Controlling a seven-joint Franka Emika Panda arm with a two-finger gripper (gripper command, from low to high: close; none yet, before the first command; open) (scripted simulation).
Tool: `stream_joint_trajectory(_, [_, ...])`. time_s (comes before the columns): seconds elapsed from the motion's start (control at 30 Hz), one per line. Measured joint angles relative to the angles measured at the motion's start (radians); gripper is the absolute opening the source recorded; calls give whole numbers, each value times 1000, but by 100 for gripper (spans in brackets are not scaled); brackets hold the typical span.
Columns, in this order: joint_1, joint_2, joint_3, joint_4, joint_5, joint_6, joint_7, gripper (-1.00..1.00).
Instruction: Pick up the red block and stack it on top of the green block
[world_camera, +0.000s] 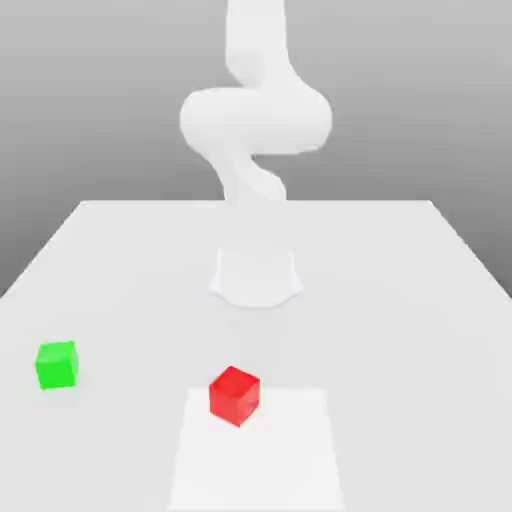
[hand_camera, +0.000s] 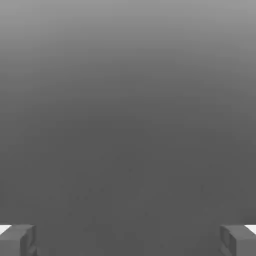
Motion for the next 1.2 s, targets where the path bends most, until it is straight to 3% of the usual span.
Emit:
stream_joint_trajectory(0.57, [-136, 608, 71, -502, 13, 441, 400, 0])
stream_joint_trajectory(0.8, [-113, 901, 24, -502, -54, 681, 478, 0])
stream_joint_trajectory(0.83, [-106, 924, 15, -499, -59, 701, 482, -100])
stream_joint_trajectory(1.03, [-104, 936, 12, -497, -65, 712, 487, -100])
stream_joint_trajectory(1.2, [-115, 801, 35, -516, -23, 597, 457, -100])
